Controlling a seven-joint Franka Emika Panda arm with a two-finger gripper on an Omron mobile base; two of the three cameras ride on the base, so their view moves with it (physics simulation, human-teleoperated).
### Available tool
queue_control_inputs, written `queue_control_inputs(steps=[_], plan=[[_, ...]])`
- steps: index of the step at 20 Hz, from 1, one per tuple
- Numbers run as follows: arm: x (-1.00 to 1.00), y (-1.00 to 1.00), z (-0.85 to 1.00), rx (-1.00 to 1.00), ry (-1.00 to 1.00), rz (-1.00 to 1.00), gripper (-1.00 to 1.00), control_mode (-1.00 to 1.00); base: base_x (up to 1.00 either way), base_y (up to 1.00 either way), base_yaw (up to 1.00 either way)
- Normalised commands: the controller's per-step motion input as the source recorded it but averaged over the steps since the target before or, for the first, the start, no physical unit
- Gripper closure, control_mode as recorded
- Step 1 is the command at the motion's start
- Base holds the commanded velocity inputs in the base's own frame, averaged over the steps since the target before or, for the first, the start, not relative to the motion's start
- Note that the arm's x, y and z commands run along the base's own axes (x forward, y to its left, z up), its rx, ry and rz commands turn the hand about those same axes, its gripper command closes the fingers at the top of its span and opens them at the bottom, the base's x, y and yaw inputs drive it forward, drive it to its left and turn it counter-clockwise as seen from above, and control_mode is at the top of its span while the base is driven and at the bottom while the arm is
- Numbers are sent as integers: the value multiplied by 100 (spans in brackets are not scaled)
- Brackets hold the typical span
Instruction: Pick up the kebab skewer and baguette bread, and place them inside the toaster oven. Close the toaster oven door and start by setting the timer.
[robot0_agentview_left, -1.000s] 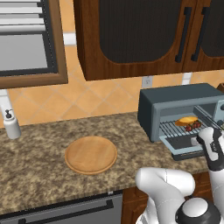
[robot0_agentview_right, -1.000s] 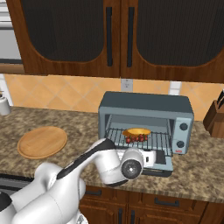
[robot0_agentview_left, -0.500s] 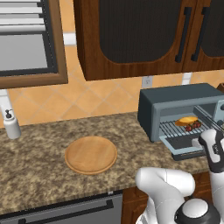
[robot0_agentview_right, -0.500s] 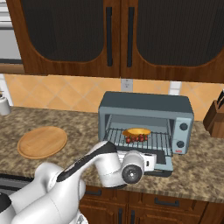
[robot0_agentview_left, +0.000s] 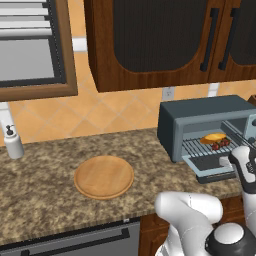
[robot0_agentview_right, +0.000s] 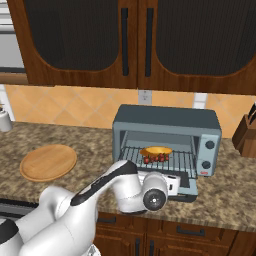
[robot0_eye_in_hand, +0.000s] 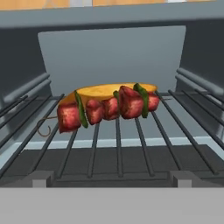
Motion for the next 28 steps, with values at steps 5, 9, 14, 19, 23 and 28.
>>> queue_control_inputs(steps=[5, 9, 14, 19, 23, 28], plan=[[9, 0, 0, -2, -2, 0, -100, -100, 0, 0, 0], [15, 0, -3, 0, 0, 0, -100, -100, 0, 0, 0], [2, 0, -6, 0, 0, 0, -100, -100, 0, 0, 0], [6, 0, 0, 0, 0, 0, -100, -100, 0, 0, 0], [6, 0, 0, 0, 0, 0, -100, -100, 0, 0, 0], [10, 0, 0, 0, 0, 0, -100, -100, 0, 0, 0]])
